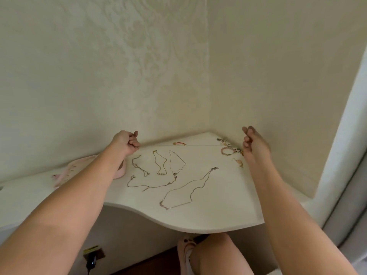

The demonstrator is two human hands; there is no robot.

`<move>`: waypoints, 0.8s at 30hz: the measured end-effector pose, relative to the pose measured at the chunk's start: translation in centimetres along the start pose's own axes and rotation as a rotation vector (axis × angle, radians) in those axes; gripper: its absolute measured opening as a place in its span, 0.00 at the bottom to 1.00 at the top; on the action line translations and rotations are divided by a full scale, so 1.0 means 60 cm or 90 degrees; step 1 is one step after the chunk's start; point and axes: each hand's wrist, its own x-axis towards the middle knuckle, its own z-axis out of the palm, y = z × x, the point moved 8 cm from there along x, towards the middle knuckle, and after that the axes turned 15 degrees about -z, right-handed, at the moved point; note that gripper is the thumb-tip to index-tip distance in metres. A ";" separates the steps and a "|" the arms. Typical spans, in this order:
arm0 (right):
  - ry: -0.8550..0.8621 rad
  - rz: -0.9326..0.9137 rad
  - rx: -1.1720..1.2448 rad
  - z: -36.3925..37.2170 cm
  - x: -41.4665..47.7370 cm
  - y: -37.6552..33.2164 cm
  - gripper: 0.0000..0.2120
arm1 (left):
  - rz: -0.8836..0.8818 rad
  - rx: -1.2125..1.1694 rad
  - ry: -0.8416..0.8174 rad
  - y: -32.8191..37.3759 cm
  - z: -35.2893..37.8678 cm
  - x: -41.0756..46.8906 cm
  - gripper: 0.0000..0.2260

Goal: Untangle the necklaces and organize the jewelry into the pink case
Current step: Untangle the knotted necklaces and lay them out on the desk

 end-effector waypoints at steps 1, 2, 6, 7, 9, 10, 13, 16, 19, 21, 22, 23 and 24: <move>-0.015 -0.018 -0.027 0.003 -0.004 -0.005 0.06 | -0.004 0.033 -0.014 0.001 0.006 -0.006 0.16; -0.032 -0.035 -0.051 0.006 -0.008 -0.013 0.06 | -0.005 0.077 -0.027 0.001 0.016 -0.015 0.16; -0.159 -0.080 -0.116 0.054 -0.028 -0.056 0.04 | 0.003 0.285 -0.107 -0.019 0.089 -0.074 0.15; -0.189 -0.092 -0.132 0.067 -0.034 -0.069 0.04 | -0.009 0.324 -0.137 -0.031 0.110 -0.091 0.15; -0.242 -0.112 -0.175 0.088 -0.048 -0.094 0.04 | -0.041 0.381 -0.201 -0.059 0.148 -0.126 0.14; -0.269 -0.120 -0.201 0.096 -0.055 -0.104 0.05 | -0.055 0.411 -0.234 -0.073 0.165 -0.144 0.14; -0.339 -0.142 -0.296 0.113 -0.079 -0.129 0.05 | -0.078 0.564 -0.295 -0.111 0.202 -0.189 0.15; -0.407 -0.147 -0.332 0.127 -0.104 -0.148 0.05 | -0.027 0.731 -0.326 -0.136 0.227 -0.219 0.15; -0.471 -0.142 -0.353 0.142 -0.128 -0.161 0.05 | 0.014 0.753 -0.360 -0.150 0.241 -0.242 0.15; -0.497 -0.133 -0.354 0.148 -0.141 -0.164 0.05 | 0.033 0.740 -0.388 -0.158 0.245 -0.254 0.15; -0.498 -0.130 -0.351 0.149 -0.145 -0.165 0.05 | 0.043 0.739 -0.401 -0.162 0.246 -0.258 0.15; -0.494 -0.128 -0.343 0.148 -0.148 -0.165 0.05 | 0.053 0.745 -0.410 -0.165 0.246 -0.262 0.16; -0.487 -0.124 -0.327 0.146 -0.151 -0.164 0.05 | 0.066 0.761 -0.412 -0.169 0.244 -0.265 0.16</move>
